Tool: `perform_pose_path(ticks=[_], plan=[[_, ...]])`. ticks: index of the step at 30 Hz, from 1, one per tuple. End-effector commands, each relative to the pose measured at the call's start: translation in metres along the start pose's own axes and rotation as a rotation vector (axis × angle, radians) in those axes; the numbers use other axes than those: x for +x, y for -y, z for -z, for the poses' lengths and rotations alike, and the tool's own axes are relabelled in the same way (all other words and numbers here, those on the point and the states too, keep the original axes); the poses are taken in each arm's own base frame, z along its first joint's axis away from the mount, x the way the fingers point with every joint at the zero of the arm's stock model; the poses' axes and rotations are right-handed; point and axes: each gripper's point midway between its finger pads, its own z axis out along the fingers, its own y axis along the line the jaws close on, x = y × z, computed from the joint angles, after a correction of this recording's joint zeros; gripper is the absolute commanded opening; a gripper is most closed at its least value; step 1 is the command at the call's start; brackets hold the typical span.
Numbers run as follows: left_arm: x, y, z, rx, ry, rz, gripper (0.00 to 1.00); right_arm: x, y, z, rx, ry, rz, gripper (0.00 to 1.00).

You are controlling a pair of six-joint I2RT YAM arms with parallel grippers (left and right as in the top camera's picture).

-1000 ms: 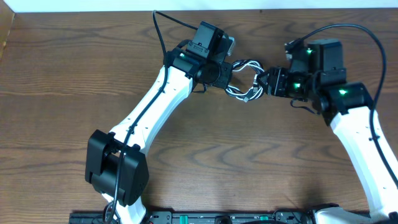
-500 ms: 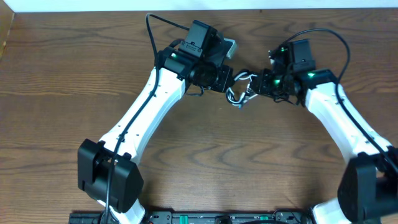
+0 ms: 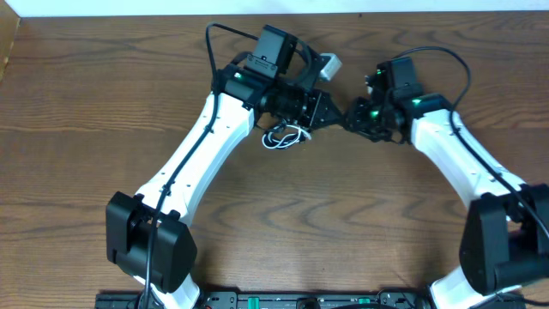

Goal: Untangle cables
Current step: 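Grasp the cable bundle with the left gripper and lift it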

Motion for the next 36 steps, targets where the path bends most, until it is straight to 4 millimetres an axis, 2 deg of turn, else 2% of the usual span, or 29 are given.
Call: perform_pose_path(ticks=[1,3,4,5,9,12,16,17,18,19,20,24,26,29,36], plan=[[-0.010,-0.028,0.015,-0.189,0.059,0.004,0.08,-0.012,-0.002,0.035,-0.030,0.056,0.057,0.40],[-0.011,-0.045,0.018,-0.284,0.069,0.010,0.08,-0.011,0.006,0.043,-0.013,0.055,0.059,0.43],[-0.011,-0.052,0.019,-0.318,0.070,0.013,0.12,-0.011,0.010,0.045,-0.006,0.053,0.056,0.45],[-0.011,-0.061,0.020,-0.362,0.072,0.013,0.23,-0.011,0.016,0.047,0.003,0.048,0.052,0.47],[-0.012,-0.096,0.025,-0.537,0.078,0.025,0.42,-0.010,0.031,0.050,0.041,0.034,0.047,0.53],[-0.011,-0.117,0.019,-0.602,0.051,-0.002,0.53,-0.009,0.038,0.051,0.069,0.030,0.053,0.57],[-0.014,-0.153,0.007,-0.689,0.048,0.008,0.54,-0.009,0.045,0.052,0.109,0.033,0.048,0.58],[-0.016,-0.171,0.002,-0.718,0.055,0.020,0.54,-0.009,0.047,0.052,0.120,0.034,0.047,0.58],[-0.017,-0.179,0.001,-0.729,0.061,0.032,0.54,-0.009,0.048,0.052,0.125,0.035,0.047,0.58],[-0.018,-0.201,0.000,-0.762,0.079,0.078,0.54,-0.008,0.049,0.052,0.134,0.033,0.046,0.59],[-0.018,-0.214,0.002,-0.787,0.092,0.112,0.54,-0.008,0.050,0.052,0.139,0.033,0.044,0.59],[-0.018,-0.250,0.006,-0.823,0.118,0.174,0.54,-0.007,0.057,0.053,0.174,0.035,0.041,0.59],[-0.019,-0.259,-0.001,-0.783,0.101,0.122,0.55,-0.008,0.060,0.054,0.191,0.041,0.041,0.60],[-0.017,-0.262,-0.017,-0.700,0.055,0.031,0.55,-0.009,0.060,0.054,0.196,0.043,0.041,0.61],[0.000,-0.282,-0.031,-0.702,-0.031,-0.041,0.53,-0.008,0.061,0.054,0.197,0.042,0.041,0.61]])
